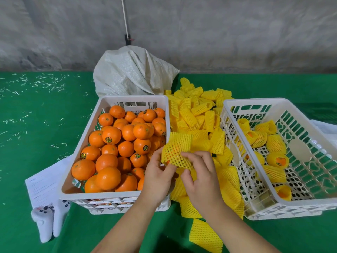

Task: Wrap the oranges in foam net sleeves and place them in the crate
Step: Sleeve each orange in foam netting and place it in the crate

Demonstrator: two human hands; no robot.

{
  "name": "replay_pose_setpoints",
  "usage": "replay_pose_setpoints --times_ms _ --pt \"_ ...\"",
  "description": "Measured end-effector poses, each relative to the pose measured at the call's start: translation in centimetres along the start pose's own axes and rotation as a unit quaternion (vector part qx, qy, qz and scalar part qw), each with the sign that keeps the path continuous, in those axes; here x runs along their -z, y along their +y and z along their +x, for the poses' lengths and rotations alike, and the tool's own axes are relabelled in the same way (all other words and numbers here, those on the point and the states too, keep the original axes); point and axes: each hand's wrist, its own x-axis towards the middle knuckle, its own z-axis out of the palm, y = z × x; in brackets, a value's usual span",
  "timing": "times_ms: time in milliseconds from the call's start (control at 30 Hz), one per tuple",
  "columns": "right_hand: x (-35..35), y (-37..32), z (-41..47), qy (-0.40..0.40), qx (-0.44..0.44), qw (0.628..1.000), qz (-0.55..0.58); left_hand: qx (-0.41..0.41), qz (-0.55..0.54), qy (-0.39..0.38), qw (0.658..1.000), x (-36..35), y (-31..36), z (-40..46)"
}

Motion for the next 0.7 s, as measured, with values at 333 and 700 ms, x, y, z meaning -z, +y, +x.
replay_pose_setpoints --times_ms 333,700 --pt "0.4 1.2 1.9 0.024 -0.048 0.998 0.024 0.012 0.052 -0.128 0.99 1.3 0.0 0.2" --pt "0.3 2.5 1.1 -0.01 -0.169 0.984 0.063 -0.004 0.009 -0.011 1.0 -0.1 0.8 -0.2"
